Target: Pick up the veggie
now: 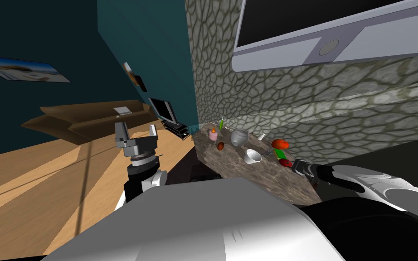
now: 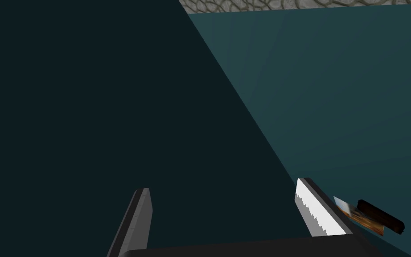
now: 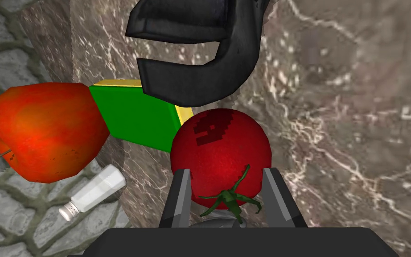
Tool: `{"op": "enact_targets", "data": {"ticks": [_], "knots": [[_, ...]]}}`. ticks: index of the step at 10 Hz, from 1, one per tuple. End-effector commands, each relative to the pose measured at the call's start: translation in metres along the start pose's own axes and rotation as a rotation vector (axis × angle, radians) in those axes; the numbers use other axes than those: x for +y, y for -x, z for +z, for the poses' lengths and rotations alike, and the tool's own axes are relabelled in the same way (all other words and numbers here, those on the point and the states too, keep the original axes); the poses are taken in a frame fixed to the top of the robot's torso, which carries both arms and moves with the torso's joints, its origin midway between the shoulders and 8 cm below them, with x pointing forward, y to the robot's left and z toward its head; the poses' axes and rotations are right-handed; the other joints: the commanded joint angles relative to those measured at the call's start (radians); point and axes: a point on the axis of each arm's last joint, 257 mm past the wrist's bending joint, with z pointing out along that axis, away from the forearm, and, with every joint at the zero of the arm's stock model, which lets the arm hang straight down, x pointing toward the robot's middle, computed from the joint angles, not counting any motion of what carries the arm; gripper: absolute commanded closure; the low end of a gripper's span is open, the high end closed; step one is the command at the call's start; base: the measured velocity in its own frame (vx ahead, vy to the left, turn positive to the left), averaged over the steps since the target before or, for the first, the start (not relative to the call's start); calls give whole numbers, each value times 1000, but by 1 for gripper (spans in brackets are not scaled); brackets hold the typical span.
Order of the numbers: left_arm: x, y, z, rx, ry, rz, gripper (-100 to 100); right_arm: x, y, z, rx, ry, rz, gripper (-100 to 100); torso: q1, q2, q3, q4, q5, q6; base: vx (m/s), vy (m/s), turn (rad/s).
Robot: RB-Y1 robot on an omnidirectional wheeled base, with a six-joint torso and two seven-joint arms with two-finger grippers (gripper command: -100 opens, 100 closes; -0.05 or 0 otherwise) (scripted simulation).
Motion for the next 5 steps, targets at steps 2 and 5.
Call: {"op": "enact_targets", "data": {"ticks": [2,5], "knots": [[0,0,0,0,0,0,0,0,0,0,0,0,0,0,0,0,0,0,0,0,0,0,0],[0,0,0,0,0,0,0,-5,1,-4,-4,3,-8,0,2,1,1,0,1,1,-4,19,-62]]}}
